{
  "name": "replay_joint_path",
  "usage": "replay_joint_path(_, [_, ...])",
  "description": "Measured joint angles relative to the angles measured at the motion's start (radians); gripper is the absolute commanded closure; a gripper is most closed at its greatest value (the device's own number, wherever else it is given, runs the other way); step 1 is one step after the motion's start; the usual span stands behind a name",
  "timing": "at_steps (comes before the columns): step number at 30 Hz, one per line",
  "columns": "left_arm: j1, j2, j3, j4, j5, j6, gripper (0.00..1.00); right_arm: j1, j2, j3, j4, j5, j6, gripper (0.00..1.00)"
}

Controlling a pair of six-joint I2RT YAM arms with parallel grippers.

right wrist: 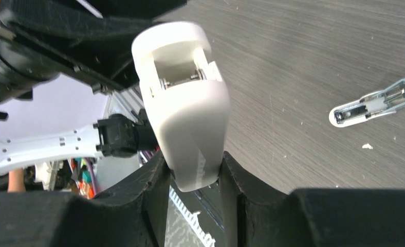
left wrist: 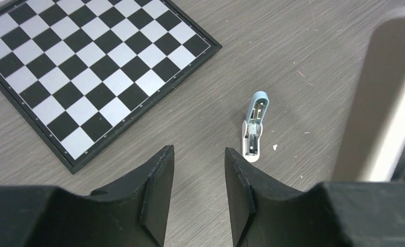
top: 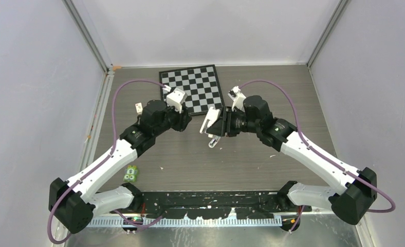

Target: Load the staples into the stapler

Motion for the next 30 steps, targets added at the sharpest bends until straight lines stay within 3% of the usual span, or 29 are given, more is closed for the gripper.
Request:
replay_joint_path(4, [0.0, -0.011, 0.0, 0.0, -0.003, 0.028, 0.53, 0.0, -0.032, -0.033, -0.013, -0.026, -0.02, 0.99])
replay_joint_path(8, [0.0, -0.023, 0.0, -0.004, 0.01, 0.051, 0.41, 0.001, -0.037, -0.051, -0.026, -0.029, -0.036, 0.99])
replay_joint_path(14, [0.0, -0.083, -0.024, -0.031, 0.158, 0.057, 0.3, 0.001, -0.063, -0.073, -0.065, -0.023, -0.051, 0.99])
replay_joint_path(24, [0.0, -0.121, -0.072, 0.028, 0.549, -0.132, 0.19, 0.001, -0.143, -0.123, -0.05, -0.178, -0.189, 0.99])
replay_joint_path(30, [0.0, -0.154, -0.139, 0.224, 0.668, -0.342, 0.16, 0.001, -0.25, -0.161, -0.024, -0.279, -0.261, 0.98])
